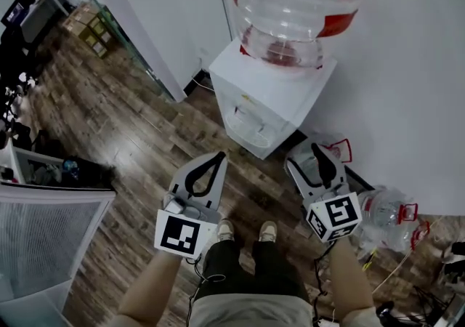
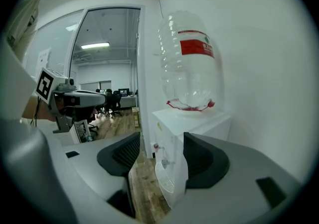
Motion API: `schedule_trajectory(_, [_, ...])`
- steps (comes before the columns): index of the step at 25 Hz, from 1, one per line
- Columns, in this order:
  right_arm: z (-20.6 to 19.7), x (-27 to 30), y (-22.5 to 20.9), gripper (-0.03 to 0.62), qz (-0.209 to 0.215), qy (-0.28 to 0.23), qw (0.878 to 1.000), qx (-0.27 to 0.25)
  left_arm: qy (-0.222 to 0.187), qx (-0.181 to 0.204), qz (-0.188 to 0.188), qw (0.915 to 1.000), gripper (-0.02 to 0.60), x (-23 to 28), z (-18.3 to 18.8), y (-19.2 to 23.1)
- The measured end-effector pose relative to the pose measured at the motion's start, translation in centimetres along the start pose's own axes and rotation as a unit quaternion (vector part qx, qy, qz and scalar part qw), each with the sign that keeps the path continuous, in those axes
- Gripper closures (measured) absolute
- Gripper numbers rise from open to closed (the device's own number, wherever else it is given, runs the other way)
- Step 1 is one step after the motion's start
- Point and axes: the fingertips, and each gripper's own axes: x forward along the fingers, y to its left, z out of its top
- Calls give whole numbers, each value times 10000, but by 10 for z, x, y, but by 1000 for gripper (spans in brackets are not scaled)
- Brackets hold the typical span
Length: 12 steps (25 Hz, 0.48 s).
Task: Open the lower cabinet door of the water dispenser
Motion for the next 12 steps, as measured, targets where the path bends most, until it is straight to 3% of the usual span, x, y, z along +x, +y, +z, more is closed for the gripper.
schedule_trajectory(6, [-64,35,-11,322,-119,80,9992,-362,147,-127,-69,9998,575,29,-69,9])
schedule_trajectory(12, [-134,70,-13,309,-55,331,9993,-135,154,-244,-117,9995,575,55,-131,18])
